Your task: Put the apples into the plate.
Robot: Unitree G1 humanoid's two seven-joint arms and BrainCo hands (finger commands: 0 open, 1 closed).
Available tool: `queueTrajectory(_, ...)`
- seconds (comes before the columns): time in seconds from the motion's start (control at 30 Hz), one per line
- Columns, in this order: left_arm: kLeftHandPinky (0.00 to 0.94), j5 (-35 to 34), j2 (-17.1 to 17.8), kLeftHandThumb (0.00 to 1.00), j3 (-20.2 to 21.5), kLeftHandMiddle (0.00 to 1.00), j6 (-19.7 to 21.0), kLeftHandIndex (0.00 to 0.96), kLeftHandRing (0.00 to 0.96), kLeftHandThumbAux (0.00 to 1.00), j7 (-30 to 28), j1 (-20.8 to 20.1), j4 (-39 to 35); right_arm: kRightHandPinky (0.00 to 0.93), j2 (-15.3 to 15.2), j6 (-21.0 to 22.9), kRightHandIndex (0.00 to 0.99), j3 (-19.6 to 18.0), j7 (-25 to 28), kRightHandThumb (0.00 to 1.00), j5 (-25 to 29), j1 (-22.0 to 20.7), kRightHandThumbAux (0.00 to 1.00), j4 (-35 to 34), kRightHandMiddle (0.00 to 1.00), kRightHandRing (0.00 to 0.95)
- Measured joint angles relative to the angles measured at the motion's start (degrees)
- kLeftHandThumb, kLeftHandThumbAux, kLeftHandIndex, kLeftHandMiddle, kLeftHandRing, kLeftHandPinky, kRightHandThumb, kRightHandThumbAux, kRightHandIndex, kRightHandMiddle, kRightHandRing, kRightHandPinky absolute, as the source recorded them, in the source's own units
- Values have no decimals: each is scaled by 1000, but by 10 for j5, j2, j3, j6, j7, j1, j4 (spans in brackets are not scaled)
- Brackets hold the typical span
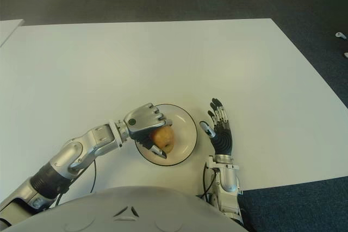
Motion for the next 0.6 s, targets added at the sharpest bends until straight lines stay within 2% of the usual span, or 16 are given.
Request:
queueTrajectory(0.17, 786, -4, -1, 752, 0, 790, 1, 446, 793, 691, 0, -1, 3, 0, 1, -5, 7, 0, 0, 73, 0, 0, 546, 2, 0, 0)
queueTrajectory(0.23, 787, -7, -3, 811, 0, 627, 0, 421, 784, 676, 6, -1, 8, 0, 1, -6, 7, 0, 0, 72, 0, -1, 546, 3, 0, 0)
queueTrajectory(0.3, 782, -8, -4, 832, 0, 588, -1, 417, 781, 669, 16, -2, 15, 0, 1, -6, 7, 0, 0, 71, 0, 0, 547, 3, 0, 0)
queueTrajectory(0.37, 747, -10, -5, 841, 0, 596, -4, 424, 773, 663, 28, -3, 23, 0, 1, -6, 7, 0, 0, 69, -1, 0, 550, 3, 0, 0)
queueTrajectory(0.43, 671, -10, -6, 759, 0, 696, -8, 428, 739, 679, 42, -4, 31, 0, 1, -6, 8, 0, 0, 68, -1, 0, 556, 3, 0, 0)
queueTrajectory(0.53, 588, -14, -6, 717, 0, 682, -15, 426, 671, 689, 56, -7, 42, 0, 1, -6, 9, 0, 0, 67, -1, 0, 562, 3, 0, 0)
queueTrajectory(0.6, 536, -16, -6, 582, 0, 632, -17, 404, 618, 540, 59, -8, 44, 0, 1, -6, 10, 0, 0, 67, -1, 0, 564, 3, 0, 0)
